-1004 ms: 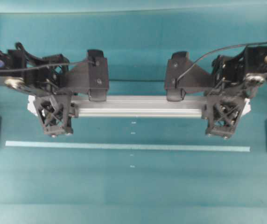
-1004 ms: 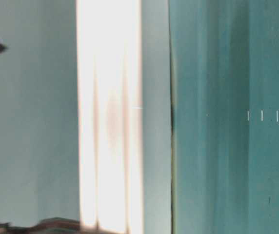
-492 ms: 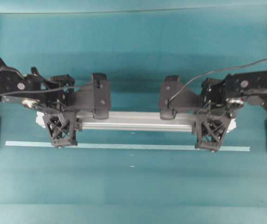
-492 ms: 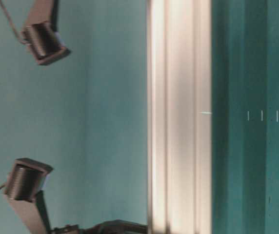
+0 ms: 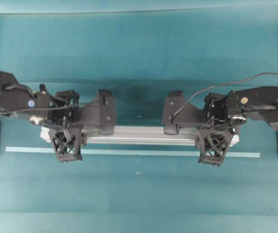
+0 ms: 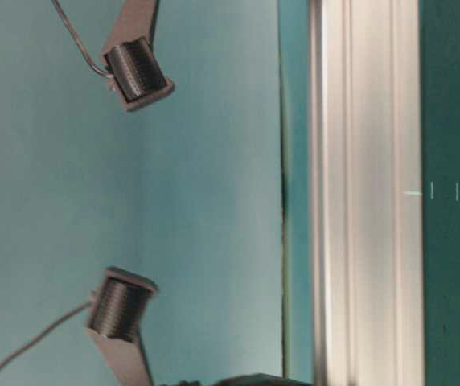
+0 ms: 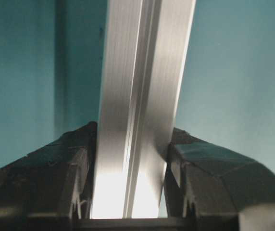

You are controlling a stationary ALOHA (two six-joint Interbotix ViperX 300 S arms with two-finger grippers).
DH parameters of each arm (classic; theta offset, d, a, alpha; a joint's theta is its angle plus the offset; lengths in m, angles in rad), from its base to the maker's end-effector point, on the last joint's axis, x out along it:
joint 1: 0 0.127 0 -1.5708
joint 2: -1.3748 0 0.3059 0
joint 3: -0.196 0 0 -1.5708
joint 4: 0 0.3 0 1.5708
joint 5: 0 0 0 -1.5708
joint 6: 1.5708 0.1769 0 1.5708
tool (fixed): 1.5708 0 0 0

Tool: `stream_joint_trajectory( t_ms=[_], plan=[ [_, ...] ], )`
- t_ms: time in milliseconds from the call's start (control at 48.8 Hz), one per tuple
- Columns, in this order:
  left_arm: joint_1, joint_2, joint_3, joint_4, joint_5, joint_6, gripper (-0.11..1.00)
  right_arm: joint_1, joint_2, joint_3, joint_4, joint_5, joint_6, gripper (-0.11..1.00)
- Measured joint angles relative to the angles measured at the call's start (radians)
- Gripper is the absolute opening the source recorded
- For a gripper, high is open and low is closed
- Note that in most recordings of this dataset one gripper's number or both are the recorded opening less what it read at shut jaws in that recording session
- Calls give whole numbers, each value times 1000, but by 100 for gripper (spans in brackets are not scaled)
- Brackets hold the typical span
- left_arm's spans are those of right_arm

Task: Lift the metal rail with both hands and move it towards you.
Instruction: 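Carry the held rail toward the front edge with both grippers, then lower the rail onto the table beside the pale strip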

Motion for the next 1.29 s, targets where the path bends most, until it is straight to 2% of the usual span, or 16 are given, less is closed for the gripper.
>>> stream_joint_trajectory(
  t_ms=[410,1291],
  plan=[
    [-9,37,12,0,-43,-9,31,17,71,14,2,-67,2,42],
    [-9,67,15,0,-86,-29,31,18,106,17,0,-92,2,42]
  ],
)
